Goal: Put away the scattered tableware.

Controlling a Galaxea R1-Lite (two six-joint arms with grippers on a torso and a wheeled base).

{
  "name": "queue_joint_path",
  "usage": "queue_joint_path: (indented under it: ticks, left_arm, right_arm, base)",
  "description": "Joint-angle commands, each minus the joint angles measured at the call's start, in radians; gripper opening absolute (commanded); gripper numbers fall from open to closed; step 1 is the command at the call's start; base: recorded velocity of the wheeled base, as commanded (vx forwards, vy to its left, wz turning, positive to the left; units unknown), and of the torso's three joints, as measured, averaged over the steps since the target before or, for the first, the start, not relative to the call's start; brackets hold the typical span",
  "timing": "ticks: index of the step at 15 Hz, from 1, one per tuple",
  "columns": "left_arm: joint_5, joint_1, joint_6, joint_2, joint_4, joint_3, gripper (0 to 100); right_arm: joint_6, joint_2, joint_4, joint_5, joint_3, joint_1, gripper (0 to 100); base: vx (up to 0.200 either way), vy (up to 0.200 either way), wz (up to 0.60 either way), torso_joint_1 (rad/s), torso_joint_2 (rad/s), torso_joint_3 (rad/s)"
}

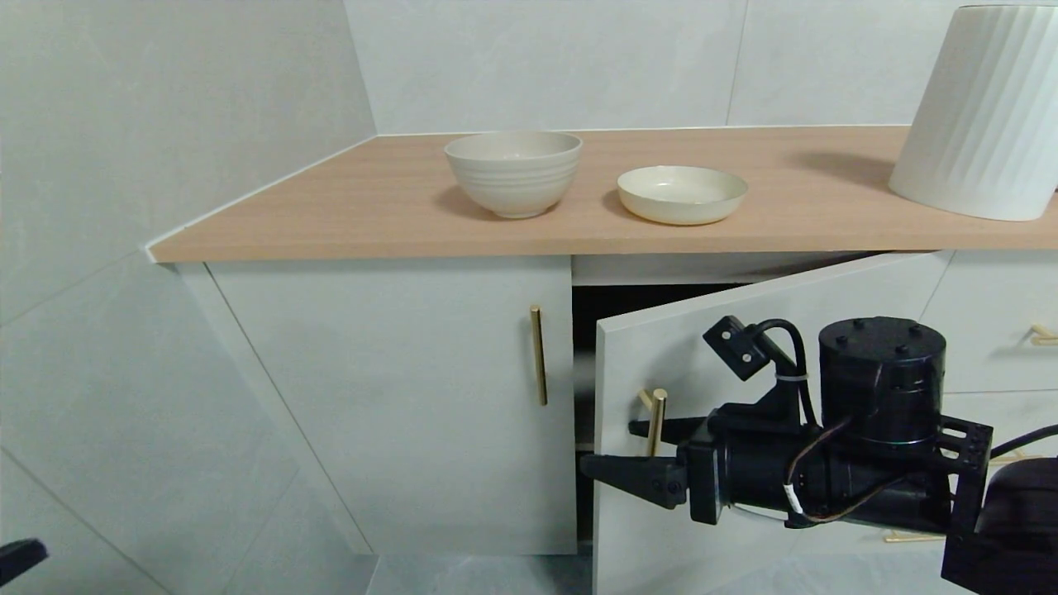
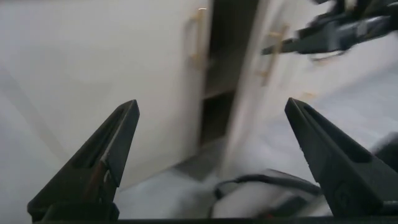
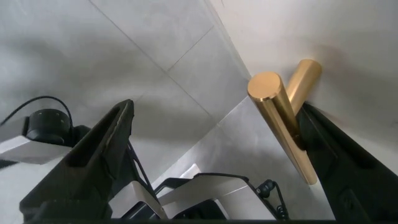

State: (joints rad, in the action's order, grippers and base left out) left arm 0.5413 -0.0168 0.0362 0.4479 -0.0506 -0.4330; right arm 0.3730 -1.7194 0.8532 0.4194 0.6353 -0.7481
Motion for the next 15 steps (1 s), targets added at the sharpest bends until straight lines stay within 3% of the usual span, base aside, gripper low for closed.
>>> queue_joint_path:
  ticks: [1, 3, 5, 7, 9, 10, 11, 12, 15]
  left_arm:
    - [0.129, -0.049, 0.002, 0.442, 0.120, -0.133, 100]
    - [0.129, -0.117, 0.004, 0.673, 0.302, -0.125, 100]
    - [0.129, -0.172, 0.002, 0.810, 0.385, -0.098, 100]
    - [0.129, -0.256, 0.005, 0.991, 0.546, -0.029, 100]
    - [0.128, -0.302, 0.030, 1.085, 0.672, 0.008, 100]
    - [0.126, -0.307, 0.033, 1.089, 0.680, 0.010, 100]
    - [0.123, -0.338, 0.088, 1.124, 0.755, 0.020, 100]
    - [0.123, -0.344, 0.111, 1.135, 0.778, 0.020, 100]
    - [0.123, -0.353, 0.128, 1.137, 0.790, 0.017, 100]
  right_arm:
    - [0.000, -0.002, 0.001, 0.001, 0.001, -0.002, 100]
    - [0.000, -0.009, 0.001, 0.001, 0.001, -0.008, 100]
    - [0.000, -0.009, 0.001, 0.001, 0.001, -0.008, 100]
    - [0.000, -0.009, 0.001, 0.001, 0.001, -0.008, 100]
    - [0.000, -0.013, 0.001, 0.001, 0.001, -0.008, 100]
    - [0.000, -0.014, 0.001, 0.001, 0.001, -0.008, 100]
    - [0.000, -0.016, 0.001, 0.001, 0.001, -0.010, 100]
    - [0.000, -0.020, 0.001, 0.001, 0.001, -0.010, 100]
    - [0.000, -0.020, 0.001, 0.001, 0.001, -0.010, 100]
  base:
    - [0.000, 0.000, 0.00, 0.000, 0.00, 0.000]
    - [0.000, 0.000, 0.00, 0.000, 0.00, 0.000]
    - [0.000, 0.000, 0.00, 0.000, 0.00, 0.000]
    - [0.000, 0.000, 0.00, 0.000, 0.00, 0.000]
    - [0.000, 0.000, 0.00, 0.000, 0.00, 0.000]
    - [0.000, 0.000, 0.00, 0.000, 0.00, 0.000]
    - [0.000, 0.000, 0.00, 0.000, 0.00, 0.000]
    - [0.000, 0.000, 0.00, 0.000, 0.00, 0.000]
    - [0.000, 0.000, 0.00, 0.000, 0.00, 0.000]
